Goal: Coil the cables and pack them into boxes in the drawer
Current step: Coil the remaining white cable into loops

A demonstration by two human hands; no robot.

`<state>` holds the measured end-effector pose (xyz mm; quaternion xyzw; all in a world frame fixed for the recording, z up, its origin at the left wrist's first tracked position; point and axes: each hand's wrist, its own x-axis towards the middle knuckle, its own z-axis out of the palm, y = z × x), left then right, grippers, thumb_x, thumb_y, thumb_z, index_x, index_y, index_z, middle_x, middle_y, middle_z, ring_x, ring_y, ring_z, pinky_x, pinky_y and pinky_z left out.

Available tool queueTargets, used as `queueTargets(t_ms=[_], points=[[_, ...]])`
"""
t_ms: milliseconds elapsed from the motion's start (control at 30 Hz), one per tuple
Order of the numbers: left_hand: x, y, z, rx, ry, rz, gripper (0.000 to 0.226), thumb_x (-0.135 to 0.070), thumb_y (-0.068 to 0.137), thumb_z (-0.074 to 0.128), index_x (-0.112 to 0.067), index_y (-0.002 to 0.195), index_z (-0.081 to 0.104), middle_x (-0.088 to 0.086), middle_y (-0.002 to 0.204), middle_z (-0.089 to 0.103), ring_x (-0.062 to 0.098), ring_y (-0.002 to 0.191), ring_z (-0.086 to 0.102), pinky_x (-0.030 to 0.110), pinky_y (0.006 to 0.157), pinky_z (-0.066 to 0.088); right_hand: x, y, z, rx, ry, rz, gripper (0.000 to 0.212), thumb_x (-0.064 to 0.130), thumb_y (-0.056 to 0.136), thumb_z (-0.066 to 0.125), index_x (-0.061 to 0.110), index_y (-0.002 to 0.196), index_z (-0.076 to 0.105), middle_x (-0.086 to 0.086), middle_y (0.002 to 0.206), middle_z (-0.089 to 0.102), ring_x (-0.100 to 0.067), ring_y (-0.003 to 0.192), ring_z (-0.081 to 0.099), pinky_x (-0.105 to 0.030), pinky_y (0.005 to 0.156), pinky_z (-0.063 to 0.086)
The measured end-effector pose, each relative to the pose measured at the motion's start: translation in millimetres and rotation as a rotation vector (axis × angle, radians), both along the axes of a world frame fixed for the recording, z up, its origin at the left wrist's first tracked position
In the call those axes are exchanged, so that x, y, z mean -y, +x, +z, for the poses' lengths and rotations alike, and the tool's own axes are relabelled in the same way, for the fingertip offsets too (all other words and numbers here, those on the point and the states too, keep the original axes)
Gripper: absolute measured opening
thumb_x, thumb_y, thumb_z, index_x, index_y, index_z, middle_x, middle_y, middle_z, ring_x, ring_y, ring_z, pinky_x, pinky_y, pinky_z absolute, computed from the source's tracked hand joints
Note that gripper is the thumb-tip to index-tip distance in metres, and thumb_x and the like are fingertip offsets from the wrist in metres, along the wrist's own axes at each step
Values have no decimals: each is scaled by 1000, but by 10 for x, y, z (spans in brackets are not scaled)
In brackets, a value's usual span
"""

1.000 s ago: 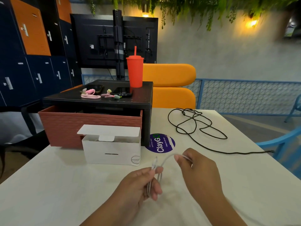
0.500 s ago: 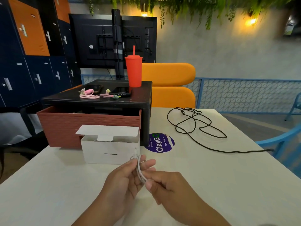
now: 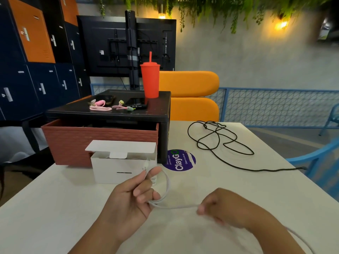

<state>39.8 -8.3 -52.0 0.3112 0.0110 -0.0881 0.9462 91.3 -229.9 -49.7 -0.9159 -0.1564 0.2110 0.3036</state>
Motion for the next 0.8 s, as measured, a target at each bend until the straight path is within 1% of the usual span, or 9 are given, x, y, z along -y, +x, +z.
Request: queueTargets(t_ms=[67,167,267,333,400,533,667,733,800], points=[[8,-19,9,14,25,-45,70,-10,33,94,7,97,70,-3,41,30,10,31,32,30,52,54,62,79,-50,93,-5,-138,30,36,90,55,13,71,60,4,56,42,-12,53,37,-22,53,29],[45,-44,-12,19,136,-146,67,-13,41,92,10,99,68,-2,40,29,10,31,32,30,52,54,49,141,-91,196,45,-309,31,36,91,53,15,69,60,4,64,52,-10,58,46,-21,55,33],[149,-72,-32,-12,372,-199,34,-11,71,72,11,97,68,0,43,29,10,33,33,28,52,50,-48,128,-77,356,66,-385,35,36,92,51,14,64,49,3,57,45,-13,55,41,-26,53,30],[220,-74,-58,-19,488,-207,35,-14,72,58,9,96,69,2,46,32,12,35,34,27,55,48,-110,80,-30,444,114,-419,36,35,92,52,19,60,42,5,55,43,-13,54,40,-27,52,30],[269,-60,-82,-28,536,-177,37,-16,70,56,7,94,70,5,47,36,15,37,37,27,56,46,-157,24,14,507,179,-421,33,33,92,52,21,62,44,5,55,45,-10,54,41,-25,51,30],[288,-31,-118,-29,556,-127,43,-18,69,56,9,100,66,11,51,47,19,43,45,26,51,43,-254,-82,44,537,306,-373,25,29,91,54,21,67,52,6,55,48,-7,53,42,-18,49,30],[306,-11,-139,9,582,-69,48,-25,73,50,8,107,60,15,65,59,20,51,54,26,58,44,-392,-207,33,445,391,-175,27,23,91,53,26,64,57,13,50,51,-2,52,45,-16,53,35],[298,15,-155,8,564,-18,49,-28,78,48,9,108,60,18,73,63,21,57,58,30,66,46,-453,-278,10,357,380,-27,24,16,93,46,21,76,63,16,55,55,-1,57,48,-21,61,41],[269,46,-197,-3,540,57,46,-27,86,46,11,109,59,19,79,66,23,63,63,34,75,46,-499,-329,-26,343,333,70,24,14,93,40,20,89,63,12,62,57,-3,63,51,-25,67,45]])
